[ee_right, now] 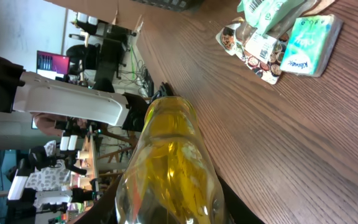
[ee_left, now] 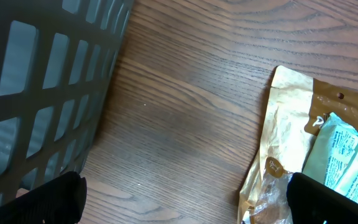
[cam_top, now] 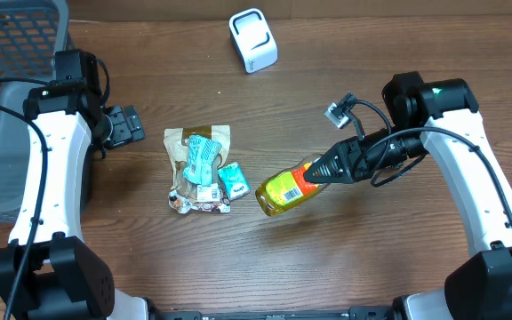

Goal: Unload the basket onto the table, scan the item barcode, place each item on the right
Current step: 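Lift and tilt the oil bottle sideways with the right gripper, then raise the oil bottle and carry it toward the white scanner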

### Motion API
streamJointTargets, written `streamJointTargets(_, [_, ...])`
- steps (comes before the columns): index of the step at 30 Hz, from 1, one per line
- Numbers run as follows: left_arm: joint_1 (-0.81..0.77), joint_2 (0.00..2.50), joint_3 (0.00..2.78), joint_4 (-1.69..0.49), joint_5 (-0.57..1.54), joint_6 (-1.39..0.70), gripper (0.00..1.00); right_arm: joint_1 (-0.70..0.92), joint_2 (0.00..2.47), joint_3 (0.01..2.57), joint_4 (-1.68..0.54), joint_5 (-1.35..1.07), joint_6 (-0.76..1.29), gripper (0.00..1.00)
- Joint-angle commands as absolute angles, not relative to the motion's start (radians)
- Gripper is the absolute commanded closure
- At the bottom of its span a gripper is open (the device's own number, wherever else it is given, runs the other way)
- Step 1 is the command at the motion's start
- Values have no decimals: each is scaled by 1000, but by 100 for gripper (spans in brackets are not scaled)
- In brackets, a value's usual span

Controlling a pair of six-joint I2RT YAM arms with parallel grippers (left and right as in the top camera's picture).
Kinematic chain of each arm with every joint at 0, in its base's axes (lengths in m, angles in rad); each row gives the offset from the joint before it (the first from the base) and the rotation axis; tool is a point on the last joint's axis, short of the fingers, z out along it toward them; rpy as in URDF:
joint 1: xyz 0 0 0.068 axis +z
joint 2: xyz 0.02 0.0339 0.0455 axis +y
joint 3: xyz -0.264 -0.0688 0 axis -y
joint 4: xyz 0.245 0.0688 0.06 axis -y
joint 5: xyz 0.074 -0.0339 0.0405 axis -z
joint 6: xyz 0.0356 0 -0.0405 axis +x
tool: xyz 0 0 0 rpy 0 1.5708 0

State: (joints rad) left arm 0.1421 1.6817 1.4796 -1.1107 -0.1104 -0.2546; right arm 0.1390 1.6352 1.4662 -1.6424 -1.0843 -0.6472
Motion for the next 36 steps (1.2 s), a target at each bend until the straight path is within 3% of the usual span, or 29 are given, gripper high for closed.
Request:
streamJointTargets(1, [144,1666,1500,-1111,-123,-243,0,138,1610,1494,-1628,-1139,-656,72])
streamJointTargets(11, [144,1666,1500,-1111,-123,-243,1,138,1614,1493,-1583,-1138,-648,76])
streamJointTargets(16, [144,1666,1500,-1111,-123,-243,1,142,1614,1493,-1486,-1088,-495,76])
streamJointTargets(36, [144,1666,1500,-1111,-123,-243,0,441,1614,1493,-1177,-269,183,76])
